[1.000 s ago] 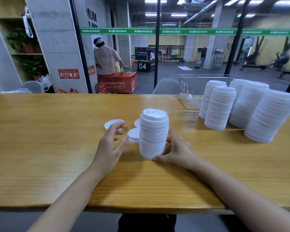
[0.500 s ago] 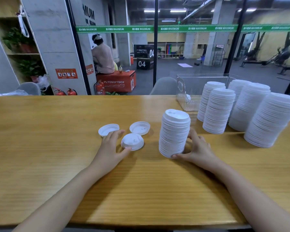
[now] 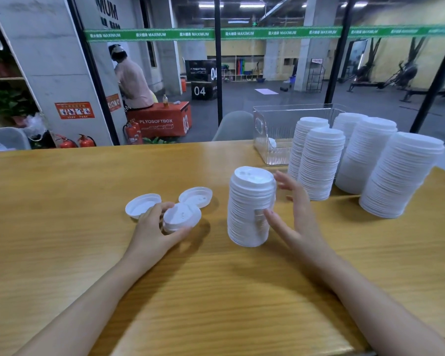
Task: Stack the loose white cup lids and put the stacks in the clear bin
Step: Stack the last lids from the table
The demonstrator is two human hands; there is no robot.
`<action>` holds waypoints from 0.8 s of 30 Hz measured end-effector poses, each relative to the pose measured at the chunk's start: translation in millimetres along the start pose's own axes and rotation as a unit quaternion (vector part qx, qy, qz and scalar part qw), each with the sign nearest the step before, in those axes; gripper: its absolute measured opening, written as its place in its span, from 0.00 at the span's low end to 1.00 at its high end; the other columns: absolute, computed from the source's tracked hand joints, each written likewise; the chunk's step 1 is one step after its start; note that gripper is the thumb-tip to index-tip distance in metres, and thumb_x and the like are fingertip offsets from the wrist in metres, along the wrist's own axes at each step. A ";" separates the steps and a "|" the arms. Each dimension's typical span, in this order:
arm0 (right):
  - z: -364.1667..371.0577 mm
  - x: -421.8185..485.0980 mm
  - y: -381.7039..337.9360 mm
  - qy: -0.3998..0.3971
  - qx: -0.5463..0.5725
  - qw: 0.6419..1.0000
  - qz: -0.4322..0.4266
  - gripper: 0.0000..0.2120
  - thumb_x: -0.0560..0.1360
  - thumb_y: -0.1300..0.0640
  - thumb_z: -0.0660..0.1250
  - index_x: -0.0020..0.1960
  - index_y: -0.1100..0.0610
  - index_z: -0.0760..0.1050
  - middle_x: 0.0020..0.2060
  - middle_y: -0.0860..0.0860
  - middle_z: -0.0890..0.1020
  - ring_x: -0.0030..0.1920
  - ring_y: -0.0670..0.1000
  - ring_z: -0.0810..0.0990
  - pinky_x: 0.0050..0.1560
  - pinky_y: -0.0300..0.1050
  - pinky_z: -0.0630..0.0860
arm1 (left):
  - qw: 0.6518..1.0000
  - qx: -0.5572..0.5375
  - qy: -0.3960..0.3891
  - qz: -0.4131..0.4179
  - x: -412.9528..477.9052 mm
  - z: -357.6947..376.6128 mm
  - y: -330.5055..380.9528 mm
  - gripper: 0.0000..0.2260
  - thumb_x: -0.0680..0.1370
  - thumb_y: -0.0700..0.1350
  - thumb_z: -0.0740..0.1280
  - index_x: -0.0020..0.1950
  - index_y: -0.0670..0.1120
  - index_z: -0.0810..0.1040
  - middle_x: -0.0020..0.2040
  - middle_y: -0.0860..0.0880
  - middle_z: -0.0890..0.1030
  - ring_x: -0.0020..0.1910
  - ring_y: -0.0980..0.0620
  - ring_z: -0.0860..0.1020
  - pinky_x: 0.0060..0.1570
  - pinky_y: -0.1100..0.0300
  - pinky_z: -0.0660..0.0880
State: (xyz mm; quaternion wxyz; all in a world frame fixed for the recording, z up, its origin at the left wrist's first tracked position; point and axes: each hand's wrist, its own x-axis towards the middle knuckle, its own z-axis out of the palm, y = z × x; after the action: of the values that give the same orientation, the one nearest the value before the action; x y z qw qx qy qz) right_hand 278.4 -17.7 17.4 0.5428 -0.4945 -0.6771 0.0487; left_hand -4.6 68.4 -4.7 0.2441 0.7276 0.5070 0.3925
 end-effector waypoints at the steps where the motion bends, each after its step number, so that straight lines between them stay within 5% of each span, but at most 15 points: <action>1: 0.5 -0.2 -0.4 0.003 -0.005 1.000 -0.012 0.29 0.75 0.43 0.65 0.73 0.49 0.63 0.69 0.43 0.70 0.68 0.50 0.70 0.68 0.53 0.67 | 1.000 0.000 0.006 0.004 -0.7 0.1 1.4 0.24 0.70 0.48 0.78 0.63 0.52 0.74 0.57 0.57 0.76 0.59 0.52 0.74 0.51 0.66 0.68; 5: 2.5 -0.1 0.9 0.014 -0.017 0.999 -0.042 0.26 0.77 0.46 0.64 0.72 0.48 0.63 0.68 0.42 0.70 0.68 0.51 0.70 0.68 0.55 0.67 | 0.999 -0.011 0.028 0.017 -4.1 -1.1 7.3 0.24 0.70 0.48 0.78 0.63 0.53 0.74 0.58 0.63 0.73 0.62 0.53 0.71 0.57 0.61 0.67; 10: 3.6 0.4 -1.6 0.011 -0.022 0.999 -0.049 0.26 0.77 0.46 0.63 0.73 0.47 0.62 0.70 0.42 0.69 0.71 0.48 0.68 0.71 0.52 0.65 | 0.997 -0.056 0.056 0.013 -7.9 -0.4 20.0 0.33 0.64 0.57 0.80 0.66 0.52 0.74 0.60 0.58 0.75 0.65 0.53 0.71 0.65 0.56 0.68; 15: 5.8 -0.4 3.0 -0.009 -0.004 1.000 0.002 0.31 0.77 0.41 0.60 0.77 0.48 0.56 0.74 0.43 0.67 0.73 0.49 0.66 0.71 0.59 0.64 | 0.981 -0.181 0.054 0.037 -0.5 -5.4 71.8 0.35 0.61 0.66 0.71 0.66 0.57 0.74 0.60 0.60 0.78 0.63 0.57 0.74 0.64 0.59 0.68; 24: 3.5 -1.0 3.0 0.014 0.002 1.000 0.021 0.36 0.78 0.32 0.54 0.78 0.53 0.56 0.75 0.46 0.65 0.74 0.50 0.65 0.71 0.59 0.64 | 0.983 -0.142 -0.078 0.088 34.2 21.4 127.8 0.34 0.63 0.61 0.72 0.68 0.53 0.76 0.62 0.59 0.77 0.63 0.62 0.72 0.46 0.85 0.62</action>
State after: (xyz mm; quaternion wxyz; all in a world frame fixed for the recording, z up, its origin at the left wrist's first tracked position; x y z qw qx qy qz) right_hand 277.4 -15.3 13.5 0.5522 -0.5078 -0.6590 0.0548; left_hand 88.8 54.2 90.4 0.3482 0.7559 0.3596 0.4219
